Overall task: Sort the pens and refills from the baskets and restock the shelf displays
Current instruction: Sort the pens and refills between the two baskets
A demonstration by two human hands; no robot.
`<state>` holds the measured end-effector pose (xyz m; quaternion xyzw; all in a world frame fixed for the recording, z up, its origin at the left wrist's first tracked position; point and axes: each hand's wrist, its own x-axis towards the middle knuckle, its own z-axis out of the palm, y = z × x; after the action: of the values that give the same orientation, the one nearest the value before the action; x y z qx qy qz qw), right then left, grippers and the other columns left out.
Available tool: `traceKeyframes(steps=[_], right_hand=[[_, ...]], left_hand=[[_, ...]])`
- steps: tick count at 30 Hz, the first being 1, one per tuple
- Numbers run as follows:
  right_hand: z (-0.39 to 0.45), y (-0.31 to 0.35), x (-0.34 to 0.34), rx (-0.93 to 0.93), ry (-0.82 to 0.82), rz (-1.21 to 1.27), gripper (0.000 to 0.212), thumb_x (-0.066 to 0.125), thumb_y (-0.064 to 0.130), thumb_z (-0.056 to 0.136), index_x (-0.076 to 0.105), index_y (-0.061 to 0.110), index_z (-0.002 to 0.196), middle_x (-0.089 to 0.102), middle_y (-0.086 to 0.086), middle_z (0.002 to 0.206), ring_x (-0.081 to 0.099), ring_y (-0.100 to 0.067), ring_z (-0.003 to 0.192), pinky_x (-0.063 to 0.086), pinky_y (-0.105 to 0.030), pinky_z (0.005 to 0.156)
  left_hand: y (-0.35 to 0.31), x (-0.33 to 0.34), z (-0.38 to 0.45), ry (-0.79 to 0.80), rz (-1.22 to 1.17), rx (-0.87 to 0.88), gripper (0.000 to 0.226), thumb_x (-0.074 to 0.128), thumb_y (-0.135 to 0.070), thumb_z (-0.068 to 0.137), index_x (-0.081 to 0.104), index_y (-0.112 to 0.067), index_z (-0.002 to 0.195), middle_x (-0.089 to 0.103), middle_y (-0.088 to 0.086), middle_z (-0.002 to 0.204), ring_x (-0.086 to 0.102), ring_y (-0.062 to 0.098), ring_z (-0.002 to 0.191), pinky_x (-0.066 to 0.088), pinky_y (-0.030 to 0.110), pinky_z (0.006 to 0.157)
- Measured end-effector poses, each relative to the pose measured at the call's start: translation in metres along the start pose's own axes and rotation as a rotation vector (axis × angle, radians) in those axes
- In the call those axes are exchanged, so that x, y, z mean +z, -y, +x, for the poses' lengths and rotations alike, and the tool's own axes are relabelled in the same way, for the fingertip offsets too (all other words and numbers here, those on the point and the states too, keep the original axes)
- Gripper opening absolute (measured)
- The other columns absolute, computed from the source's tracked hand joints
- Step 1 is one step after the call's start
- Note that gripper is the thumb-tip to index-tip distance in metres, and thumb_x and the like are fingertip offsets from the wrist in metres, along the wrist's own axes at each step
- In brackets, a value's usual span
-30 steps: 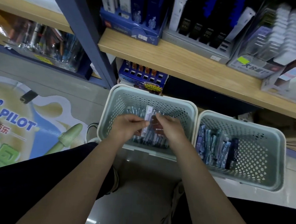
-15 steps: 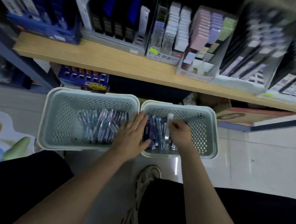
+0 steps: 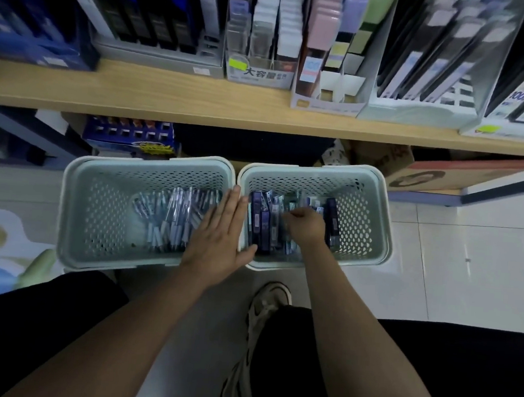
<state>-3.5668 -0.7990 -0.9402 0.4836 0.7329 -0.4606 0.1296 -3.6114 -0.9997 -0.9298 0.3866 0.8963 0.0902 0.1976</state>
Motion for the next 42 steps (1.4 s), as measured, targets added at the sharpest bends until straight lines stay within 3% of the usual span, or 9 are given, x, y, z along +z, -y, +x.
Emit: traceKeyframes(steps=[5,10,14,18,22,27,31,37,42], right_hand=[[-0.041,0.046,0.015,-0.316,-0.188,0.106,0.014,0.062,0.021,0.095,0.070,0.012,0.087,0.064,0.004,0.074,0.057,-0.014,0.069,0.040,-0.025,0.065],[-0.081,0.092,0.081,-0.590,0.045,0.020,0.016,0.064,0.024,0.095,0.071,0.010,0.096,0.070,-0.004,0.082,0.062,-0.017,0.074,0.048,-0.028,0.070],[-0.071,0.103,0.141,-0.422,0.221,-0.232,0.036,0.061,0.034,0.097,0.062,0.006,0.119,0.068,-0.016,0.113,0.064,-0.029,0.105,0.052,-0.038,0.091],[-0.057,0.104,0.168,-0.193,0.313,-0.465,0.072,0.056,0.040,0.100,0.032,-0.010,0.147,0.038,-0.027,0.149,0.043,-0.037,0.136,0.038,-0.042,0.113],[-0.046,0.099,0.191,0.017,0.338,-0.400,0.103,0.071,0.048,0.087,0.011,-0.002,0.154,0.041,-0.022,0.149,0.056,-0.028,0.124,0.049,-0.037,0.104],[-0.046,0.108,0.218,0.028,0.285,-0.533,0.116,0.072,0.067,0.077,0.015,-0.001,0.152,0.037,-0.021,0.148,0.046,-0.030,0.131,0.047,-0.033,0.097],[-0.038,0.110,0.224,0.101,0.299,-0.286,0.088,0.079,0.043,0.082,0.036,-0.002,0.145,0.067,-0.016,0.094,0.067,-0.021,0.072,0.053,-0.021,0.053],[-0.035,0.110,0.224,0.001,0.333,-0.330,0.087,0.075,0.031,0.088,0.024,0.009,0.155,0.040,-0.013,0.155,0.057,-0.028,0.124,0.044,-0.020,0.077],[-0.031,0.107,0.199,0.011,0.328,-0.263,0.063,0.075,0.030,0.088,0.050,0.008,0.140,0.060,-0.007,0.130,0.064,-0.019,0.105,0.048,-0.018,0.079]], left_hand=[[0.011,-0.019,-0.008,-0.074,-0.116,-0.080,0.081,0.015,-0.065,0.094,-0.011,-0.023,0.158,-0.024,-0.001,0.165,-0.027,0.012,0.150,-0.007,0.041,0.125],[0.105,-0.040,-0.047,-0.386,-0.023,-0.485,0.079,0.055,-0.035,0.097,0.016,-0.006,0.160,0.006,0.015,0.168,0.003,0.031,0.155,0.011,0.053,0.124],[0.162,-0.046,-0.080,-0.407,-0.005,-0.629,0.089,0.059,-0.038,0.089,0.017,-0.001,0.158,0.014,0.022,0.165,0.015,0.037,0.153,0.013,0.053,0.121],[0.180,-0.037,-0.106,-0.317,-0.076,-0.688,0.094,0.066,-0.037,0.087,0.016,-0.001,0.158,0.030,0.024,0.160,0.038,0.043,0.141,0.028,0.056,0.114],[0.186,-0.037,-0.112,-0.307,-0.293,-0.684,0.098,0.071,-0.029,0.087,0.008,-0.014,0.161,0.057,0.027,0.129,0.060,0.046,0.100,0.047,0.048,0.080],[0.190,-0.033,-0.114,-0.354,-0.351,-0.640,0.100,0.072,-0.028,0.084,0.008,-0.014,0.160,0.060,0.024,0.124,0.060,0.046,0.096,0.047,0.046,0.079],[0.187,-0.033,-0.113,-0.380,-0.384,-0.641,0.098,0.072,-0.027,0.086,0.010,-0.012,0.161,0.060,0.022,0.126,0.060,0.045,0.098,0.046,0.046,0.081],[0.188,-0.032,-0.112,-0.400,-0.402,-0.632,0.095,0.058,-0.040,0.081,0.014,-0.009,0.159,0.063,0.022,0.116,0.064,0.040,0.084,0.050,0.043,0.072],[0.188,-0.031,-0.112,-0.407,-0.411,-0.628,0.094,0.061,-0.036,0.085,0.012,-0.011,0.160,0.061,0.023,0.117,0.063,0.041,0.085,0.050,0.044,0.072]])
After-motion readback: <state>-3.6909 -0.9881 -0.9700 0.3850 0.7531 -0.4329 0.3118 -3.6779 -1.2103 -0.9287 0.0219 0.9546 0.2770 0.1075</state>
